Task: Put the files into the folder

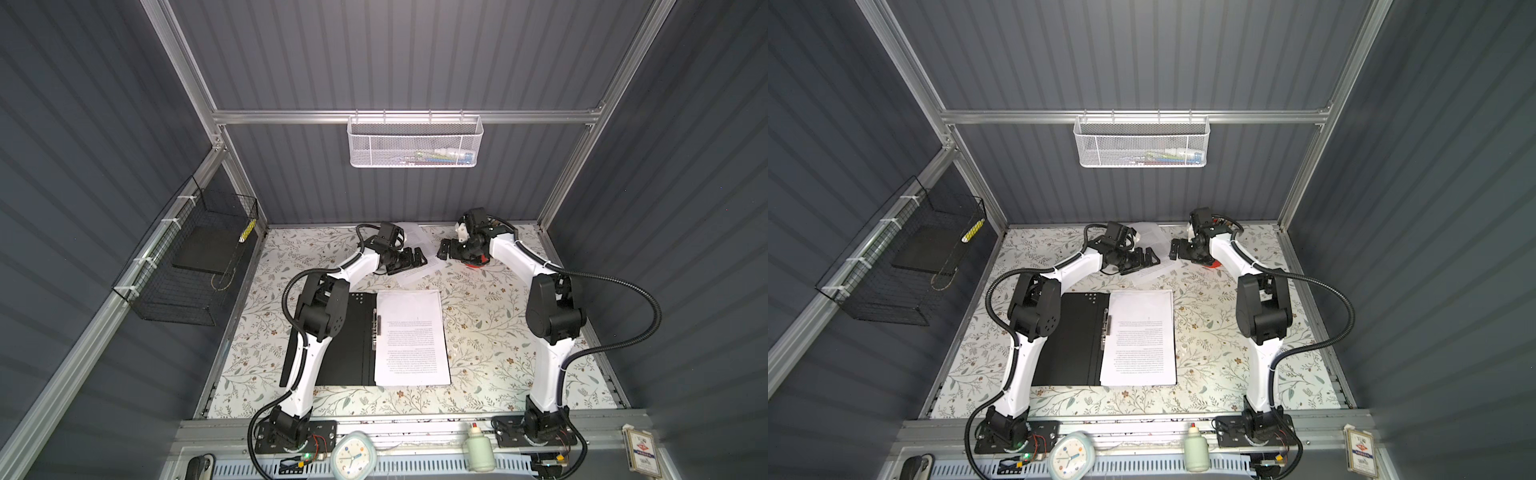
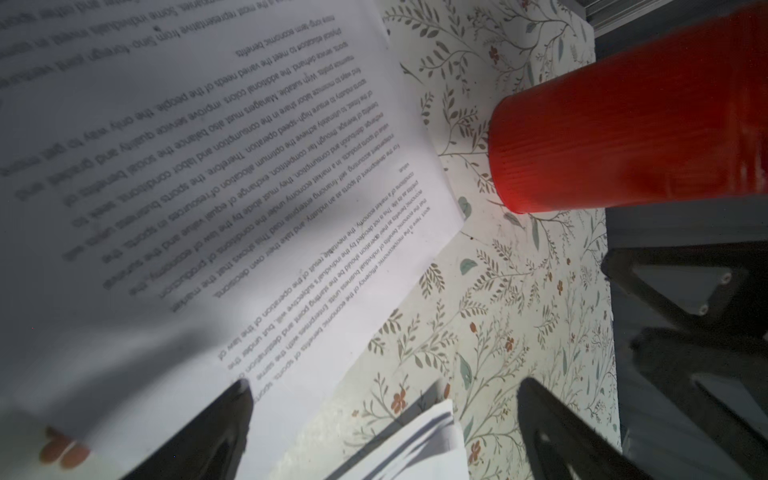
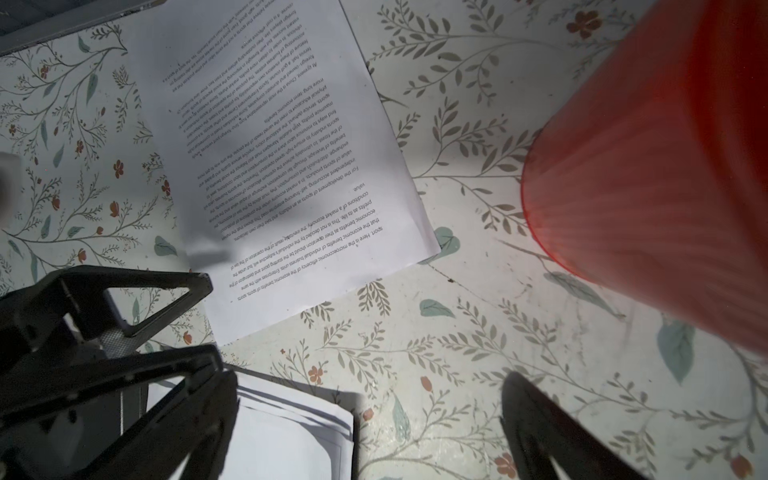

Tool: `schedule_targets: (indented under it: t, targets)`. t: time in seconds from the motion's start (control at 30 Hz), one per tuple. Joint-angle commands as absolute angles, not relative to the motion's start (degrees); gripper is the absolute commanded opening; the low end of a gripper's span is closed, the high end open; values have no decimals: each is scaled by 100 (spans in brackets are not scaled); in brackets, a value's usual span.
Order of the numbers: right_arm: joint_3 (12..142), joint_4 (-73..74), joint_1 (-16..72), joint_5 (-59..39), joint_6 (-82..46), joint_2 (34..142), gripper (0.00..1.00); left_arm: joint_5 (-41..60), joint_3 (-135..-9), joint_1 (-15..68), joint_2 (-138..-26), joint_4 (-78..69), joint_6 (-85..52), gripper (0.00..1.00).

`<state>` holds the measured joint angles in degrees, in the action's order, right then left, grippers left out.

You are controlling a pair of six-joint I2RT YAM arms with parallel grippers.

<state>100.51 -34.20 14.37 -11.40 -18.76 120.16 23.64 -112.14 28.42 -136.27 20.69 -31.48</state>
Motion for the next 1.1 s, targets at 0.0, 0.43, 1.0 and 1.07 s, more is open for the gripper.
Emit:
schedule_targets:
  t: [0.0,0.43,1.0,1.07]
  targets:
    - [10259,-3302,1292,-1442,-2104,12227,99,2474,-11799,2865,-13956,2227,-3331,100]
    - [11024,-3446,1187,-2162,-2118,13051,98,2316,-11040,2711,-13798,2931,-2796,100]
    - [10512,-3230,1588,-2472,-2390,13211,93,2663,-10305,2470,-13579,3114,-2314,100]
    - [10512,-3232,1613,-2485,-2425,13251,92,2689,-10301,2470,-13570,3116,-2326,100]
